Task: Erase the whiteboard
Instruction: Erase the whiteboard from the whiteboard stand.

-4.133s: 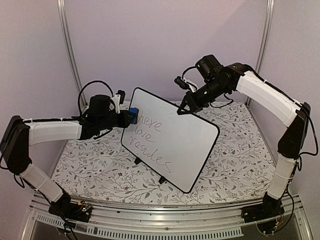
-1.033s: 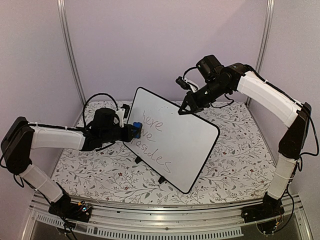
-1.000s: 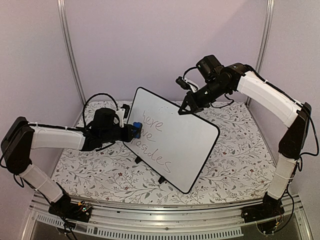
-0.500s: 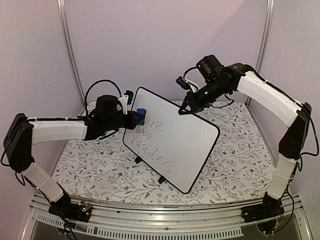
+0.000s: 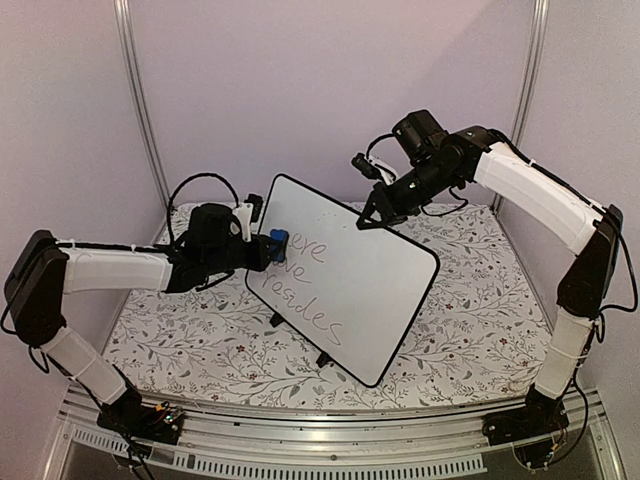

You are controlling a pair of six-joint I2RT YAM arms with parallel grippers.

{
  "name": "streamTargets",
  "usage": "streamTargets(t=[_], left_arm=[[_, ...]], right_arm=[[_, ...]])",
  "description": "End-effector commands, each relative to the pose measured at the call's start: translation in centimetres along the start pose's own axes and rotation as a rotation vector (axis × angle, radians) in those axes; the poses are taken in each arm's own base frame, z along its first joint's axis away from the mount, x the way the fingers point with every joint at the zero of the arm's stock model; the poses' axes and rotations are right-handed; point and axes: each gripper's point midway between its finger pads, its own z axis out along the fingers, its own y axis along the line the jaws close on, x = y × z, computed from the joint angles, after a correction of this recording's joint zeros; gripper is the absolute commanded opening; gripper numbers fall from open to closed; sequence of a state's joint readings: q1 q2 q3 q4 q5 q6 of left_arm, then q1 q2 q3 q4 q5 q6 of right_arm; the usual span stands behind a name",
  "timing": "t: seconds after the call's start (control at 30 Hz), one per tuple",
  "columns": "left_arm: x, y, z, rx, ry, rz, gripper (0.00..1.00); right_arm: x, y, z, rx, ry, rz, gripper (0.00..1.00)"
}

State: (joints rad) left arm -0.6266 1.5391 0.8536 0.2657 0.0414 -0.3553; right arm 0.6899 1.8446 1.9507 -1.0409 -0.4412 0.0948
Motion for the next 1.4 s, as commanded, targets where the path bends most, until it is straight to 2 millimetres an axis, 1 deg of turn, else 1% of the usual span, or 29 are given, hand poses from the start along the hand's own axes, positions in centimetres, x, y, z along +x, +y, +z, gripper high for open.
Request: streamTargets(t=[0.0,0.07,0.13,0.17,0.5,0.63,0.7,0.8,1.0,1.2,1.37], left_arm=[[3.3,0.2,-0.4,0.004,0.068,-0.030,0.00],[4.0,0.3,-0.4,0.004,0.079,-0.032,0.00],[4.2,0.3,-0.4,0.002,0.083,-0.033,0.00],[3.9,0.3,-0.3,0.001,0.079,-0.030,0.00],[-0.9,-1.2,0.8,0.018,0.021,0.036,0.00],[-2.0,-1.6,1.3,0.022,0.009,0.046,0.00],[-2.2,-1.7,1.3,0.026,0.005,0.043,0.00],[-1.6,-1.8,1.0,0.037,0.015,0.029,0.00],[0.9,-1.7,0.5,0.035,0.047,0.012,0.00],[3.4,-2.3,0.3,0.049,0.085,-0.001,0.00],[5.5,-2.2,0.2,0.046,0.112,-0.025,0.00]], right_arm=[[1.0,3.3,-0.3,-0.096,0.021,-0.103,0.00],[1.0,3.3,-0.2,-0.095,0.021,-0.103,0.00],[1.0,3.3,-0.2,-0.095,0.021,-0.103,0.00],[1.0,3.3,-0.2,-0.095,0.022,-0.103,0.00],[1.1,3.3,-0.1,-0.096,0.025,-0.103,0.00],[1.1,3.3,-0.1,-0.096,0.024,-0.103,0.00],[1.1,3.3,-0.1,-0.094,0.024,-0.101,0.00],[1.1,3.3,-0.1,-0.095,0.024,-0.103,0.00],[1.1,3.2,-0.1,-0.093,0.025,-0.102,0.00],[1.1,3.1,0.0,-0.088,0.028,-0.100,0.00],[1.2,3.1,-0.1,-0.087,0.029,-0.100,0.00]])
